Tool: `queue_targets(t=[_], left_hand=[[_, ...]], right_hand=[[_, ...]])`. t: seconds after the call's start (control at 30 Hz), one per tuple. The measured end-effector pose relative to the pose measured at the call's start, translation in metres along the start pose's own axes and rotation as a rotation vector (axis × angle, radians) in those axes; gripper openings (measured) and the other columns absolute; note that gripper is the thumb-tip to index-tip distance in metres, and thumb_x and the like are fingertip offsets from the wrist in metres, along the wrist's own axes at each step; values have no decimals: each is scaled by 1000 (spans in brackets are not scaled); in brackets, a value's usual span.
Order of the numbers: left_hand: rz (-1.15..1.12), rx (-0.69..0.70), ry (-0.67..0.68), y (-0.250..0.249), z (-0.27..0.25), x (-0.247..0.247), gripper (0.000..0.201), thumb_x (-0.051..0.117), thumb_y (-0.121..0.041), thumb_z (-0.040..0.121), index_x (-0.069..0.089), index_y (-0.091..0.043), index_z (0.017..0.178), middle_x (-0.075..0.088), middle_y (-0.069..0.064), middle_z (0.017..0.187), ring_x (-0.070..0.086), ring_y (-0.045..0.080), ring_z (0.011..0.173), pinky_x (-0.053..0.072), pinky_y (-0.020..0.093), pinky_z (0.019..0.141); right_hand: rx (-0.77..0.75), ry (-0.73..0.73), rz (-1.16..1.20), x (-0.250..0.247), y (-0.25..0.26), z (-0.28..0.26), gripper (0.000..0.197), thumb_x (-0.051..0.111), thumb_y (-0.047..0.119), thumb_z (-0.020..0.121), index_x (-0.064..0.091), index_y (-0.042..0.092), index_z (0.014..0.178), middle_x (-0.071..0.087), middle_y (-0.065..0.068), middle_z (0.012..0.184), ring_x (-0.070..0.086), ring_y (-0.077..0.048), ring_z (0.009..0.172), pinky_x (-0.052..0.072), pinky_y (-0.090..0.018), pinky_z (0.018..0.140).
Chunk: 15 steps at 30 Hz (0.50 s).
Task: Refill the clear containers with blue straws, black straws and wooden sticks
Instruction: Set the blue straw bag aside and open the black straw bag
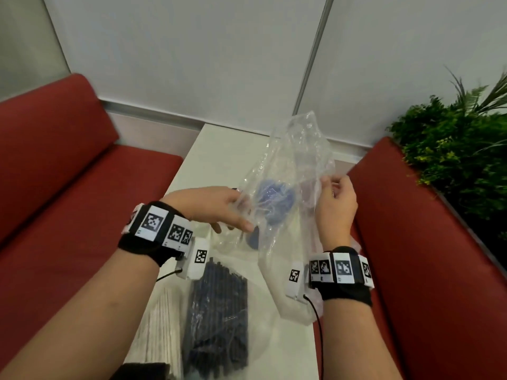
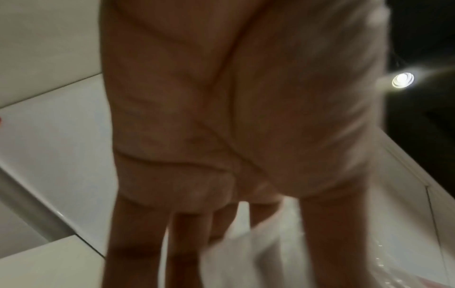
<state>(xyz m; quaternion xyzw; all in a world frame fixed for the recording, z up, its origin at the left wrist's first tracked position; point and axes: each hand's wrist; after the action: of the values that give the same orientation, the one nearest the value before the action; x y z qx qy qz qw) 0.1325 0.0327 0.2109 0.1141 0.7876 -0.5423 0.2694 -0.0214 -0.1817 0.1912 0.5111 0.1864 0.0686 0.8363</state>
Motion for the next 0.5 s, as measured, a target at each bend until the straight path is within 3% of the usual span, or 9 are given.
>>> queue_targets(t=[0.07,0.13,0.23,0.3,0.37,0.43,0.5], left_hand=[[43,-4,-156,4,0,-11,36,73,-60,76,75,-27,89,75,-2,84,71,11,70,55,19,59],[-41,39,-335,7,-8,-33,45,70,-67,74,76,-22,79,74,3,75,65,14,59,53,24,54],[-325,183,-579,8,-19,-65,51,79,-61,69,73,-11,70,69,8,65,55,12,47,43,22,42],[-432,292,-719,0,-18,-71,46,82,-52,70,70,-8,71,67,8,63,53,12,46,42,21,41],[-686,437,-823,-10,-10,-62,35,79,-42,78,66,-12,91,67,4,74,60,13,58,49,25,51],[-1002,463,-704,-14,-5,-47,56,68,-52,84,51,-20,127,67,4,108,68,17,89,56,33,73],[-931,301,-407,-7,-5,-24,88,62,-73,70,40,-31,143,59,8,134,63,25,115,54,44,91]], right_hand=[[-2,-4,-5,-8,-4,0,13,58,29,102,61,23,91,62,15,77,56,13,64,41,-6,59],[-1,-24,-30,-20,-14,0,15,57,33,102,62,24,91,60,14,71,53,5,59,39,-13,57],[64,-51,-90,-33,-30,-4,13,57,33,102,66,25,96,64,15,79,56,0,71,45,-28,70],[108,-14,-68,-31,-33,-10,14,58,28,103,68,19,99,66,11,87,60,-9,82,48,-34,80],[144,8,7,-23,-30,-17,18,55,23,105,66,11,98,63,5,82,58,-8,76,49,-30,75],[212,-26,154,-14,-24,-24,19,51,20,107,62,6,97,54,6,66,50,4,52,45,-15,53],[287,-53,273,-10,-19,-29,19,48,19,108,59,7,98,51,12,53,45,6,39,38,-9,39]])
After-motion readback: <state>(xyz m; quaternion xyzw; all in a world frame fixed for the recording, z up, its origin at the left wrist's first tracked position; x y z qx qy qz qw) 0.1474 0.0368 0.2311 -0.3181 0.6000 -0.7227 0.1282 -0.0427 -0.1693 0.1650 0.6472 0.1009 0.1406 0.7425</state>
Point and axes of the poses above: each hand's wrist, its own z-axis towards the middle knuckle, its own x-axis out of the palm, y = z × x
